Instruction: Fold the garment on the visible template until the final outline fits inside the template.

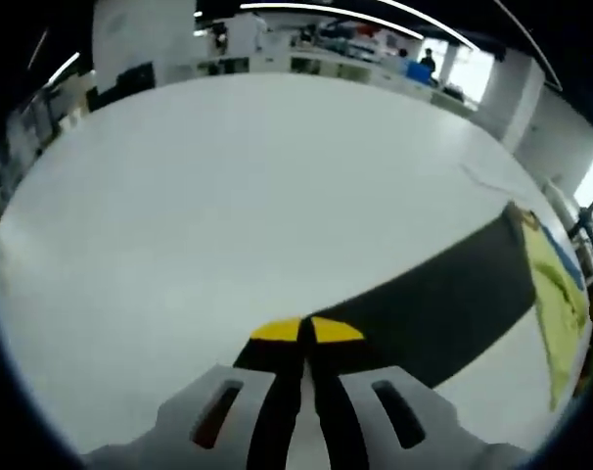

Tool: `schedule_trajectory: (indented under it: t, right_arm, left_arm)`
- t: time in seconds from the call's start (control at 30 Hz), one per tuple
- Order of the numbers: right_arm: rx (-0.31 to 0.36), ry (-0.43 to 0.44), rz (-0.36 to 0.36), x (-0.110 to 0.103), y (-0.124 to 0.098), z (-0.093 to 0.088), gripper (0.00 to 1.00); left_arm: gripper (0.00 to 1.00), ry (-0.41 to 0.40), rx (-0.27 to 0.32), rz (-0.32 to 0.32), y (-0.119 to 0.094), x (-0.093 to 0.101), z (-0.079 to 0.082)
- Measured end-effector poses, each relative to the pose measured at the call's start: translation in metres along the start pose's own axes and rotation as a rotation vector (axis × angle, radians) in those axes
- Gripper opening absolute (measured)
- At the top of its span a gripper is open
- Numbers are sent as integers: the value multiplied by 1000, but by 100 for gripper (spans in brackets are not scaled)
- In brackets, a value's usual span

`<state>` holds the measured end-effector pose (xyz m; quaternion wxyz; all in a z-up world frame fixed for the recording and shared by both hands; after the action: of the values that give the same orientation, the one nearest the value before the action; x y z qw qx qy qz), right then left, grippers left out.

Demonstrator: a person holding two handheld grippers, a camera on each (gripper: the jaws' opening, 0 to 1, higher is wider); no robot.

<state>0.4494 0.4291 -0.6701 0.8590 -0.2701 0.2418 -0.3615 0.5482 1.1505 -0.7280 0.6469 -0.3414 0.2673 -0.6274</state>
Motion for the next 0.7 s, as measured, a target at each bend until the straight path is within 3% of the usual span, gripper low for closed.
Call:
schedule_trajectory:
  t: [0.1, 0.23, 0.53, 0.63, 0.7]
  right_arm:
    - [4, 5, 7, 0, 1, 0, 74]
    - [9, 3, 17, -4, 3, 1, 74]
    - [20, 7, 13, -6, -2, 2, 74]
    - [25, 11, 10, -7, -3, 1, 74]
    - [28, 14, 8, -5, -3, 0, 74]
  left_arm:
    - [0, 40, -38, 0, -5, -2, -5]
    - [0, 28, -45, -3, -13, 1, -14]
    - [0, 61, -43, 8, -6, -4, -10]
    - [6, 56, -9, 19, -8, -8, -5]
    - [19, 50, 14, 22, -17, -5, -4]
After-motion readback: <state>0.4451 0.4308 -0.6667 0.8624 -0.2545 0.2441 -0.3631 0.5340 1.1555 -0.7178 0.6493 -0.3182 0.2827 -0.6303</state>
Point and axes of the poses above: the point that each gripper's makers call its tool centre point, and the gripper's own axes: y roughly forward along the fingers, x roughly to its right, z roughly out of its top, the point moved 5 cm from there along -y, roughly backward along the fingers, and after that the axes turned 1 degree about z, right-handed, at the moved point
